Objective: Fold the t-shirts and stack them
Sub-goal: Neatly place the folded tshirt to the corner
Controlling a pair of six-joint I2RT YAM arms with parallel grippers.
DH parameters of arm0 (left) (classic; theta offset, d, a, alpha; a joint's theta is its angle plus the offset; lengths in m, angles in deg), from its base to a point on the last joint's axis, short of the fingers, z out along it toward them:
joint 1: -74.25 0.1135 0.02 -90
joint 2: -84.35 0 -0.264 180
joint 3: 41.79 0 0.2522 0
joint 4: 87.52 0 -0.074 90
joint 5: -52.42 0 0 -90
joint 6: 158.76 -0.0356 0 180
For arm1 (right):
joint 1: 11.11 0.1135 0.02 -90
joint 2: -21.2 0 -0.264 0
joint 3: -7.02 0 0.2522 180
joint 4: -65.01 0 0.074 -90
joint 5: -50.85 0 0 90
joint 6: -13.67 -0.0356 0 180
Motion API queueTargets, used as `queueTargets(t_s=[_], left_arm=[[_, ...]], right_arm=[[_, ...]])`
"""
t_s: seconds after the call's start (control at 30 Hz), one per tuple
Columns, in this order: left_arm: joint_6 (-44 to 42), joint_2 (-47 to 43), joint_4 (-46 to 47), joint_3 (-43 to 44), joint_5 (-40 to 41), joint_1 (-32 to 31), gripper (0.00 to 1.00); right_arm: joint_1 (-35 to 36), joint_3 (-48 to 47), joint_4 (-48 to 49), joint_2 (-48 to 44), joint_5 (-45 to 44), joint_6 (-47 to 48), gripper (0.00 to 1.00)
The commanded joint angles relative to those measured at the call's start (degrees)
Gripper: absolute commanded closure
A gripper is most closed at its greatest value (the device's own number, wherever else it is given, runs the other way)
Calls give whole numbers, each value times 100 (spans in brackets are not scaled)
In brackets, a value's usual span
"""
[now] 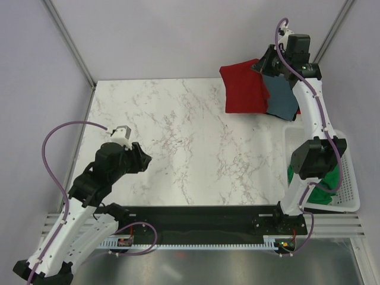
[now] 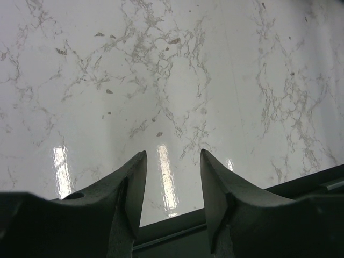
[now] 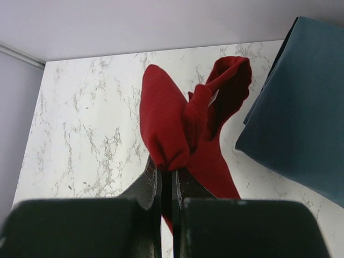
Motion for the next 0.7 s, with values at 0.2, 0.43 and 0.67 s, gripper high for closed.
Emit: queueTargets(t_s=[0.2, 0.43, 0.67], left_arm=[[-216, 2, 271, -54, -36, 40, 50], [-207, -7, 271, -54, -19, 75, 50], [-207, 28, 271, -54, -27, 92, 51]], right_arm=[[-404, -660, 355, 277, 31, -423, 100], [-668, -1030, 425, 629, 164, -547, 100], [-984, -1372, 469, 936, 339, -714, 100]])
